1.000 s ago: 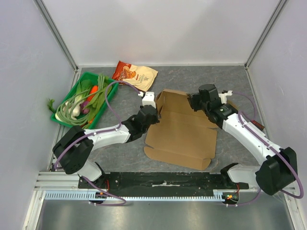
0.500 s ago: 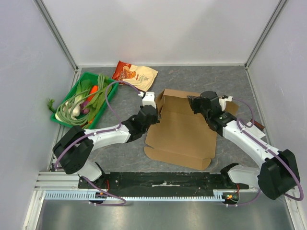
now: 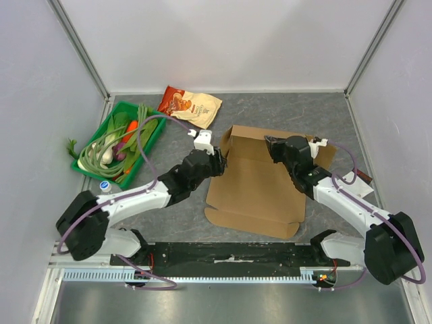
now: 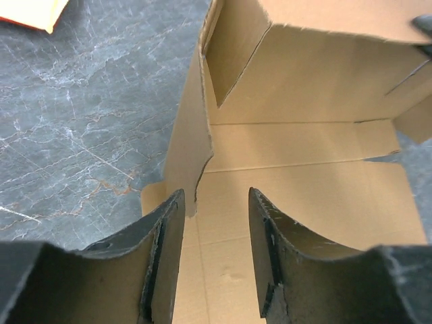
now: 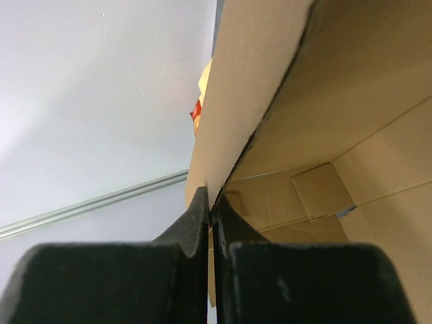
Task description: Fold the paper box
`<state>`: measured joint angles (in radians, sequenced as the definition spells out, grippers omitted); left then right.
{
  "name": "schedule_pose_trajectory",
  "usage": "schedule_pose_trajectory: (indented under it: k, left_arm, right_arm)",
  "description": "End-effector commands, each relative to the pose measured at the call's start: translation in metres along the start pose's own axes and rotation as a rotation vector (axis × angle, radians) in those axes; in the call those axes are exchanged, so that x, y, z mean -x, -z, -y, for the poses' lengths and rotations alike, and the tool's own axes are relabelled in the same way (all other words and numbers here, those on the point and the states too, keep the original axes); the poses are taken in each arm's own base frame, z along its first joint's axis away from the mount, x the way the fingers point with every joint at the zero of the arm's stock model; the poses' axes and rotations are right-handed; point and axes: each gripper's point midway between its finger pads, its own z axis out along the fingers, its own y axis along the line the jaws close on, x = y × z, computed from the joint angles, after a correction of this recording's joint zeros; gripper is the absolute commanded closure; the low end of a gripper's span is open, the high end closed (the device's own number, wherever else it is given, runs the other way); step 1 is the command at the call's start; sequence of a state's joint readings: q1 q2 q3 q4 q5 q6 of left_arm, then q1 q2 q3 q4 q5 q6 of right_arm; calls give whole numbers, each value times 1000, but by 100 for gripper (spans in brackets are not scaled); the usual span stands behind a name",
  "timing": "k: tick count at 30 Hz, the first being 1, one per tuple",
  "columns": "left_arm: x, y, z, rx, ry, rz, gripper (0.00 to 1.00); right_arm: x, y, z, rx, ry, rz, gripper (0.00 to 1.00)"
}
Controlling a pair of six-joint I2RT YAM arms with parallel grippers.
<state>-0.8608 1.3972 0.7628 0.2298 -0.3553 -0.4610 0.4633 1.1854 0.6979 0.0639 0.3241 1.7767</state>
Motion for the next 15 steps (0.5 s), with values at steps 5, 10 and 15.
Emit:
schedule_pose_trajectory:
  k: [5, 10, 15]
  left_arm:
    - [59, 46, -29, 18, 113, 171, 60]
    - [64, 31, -77, 119, 256, 136, 62]
    - [64, 12, -64, 18, 255, 123, 60]
  right_arm:
    - [14, -1, 26, -35, 85, 31, 100]
    - [12, -1, 27, -20, 82, 15, 100]
    - [13, 0, 29, -14, 82, 9, 100]
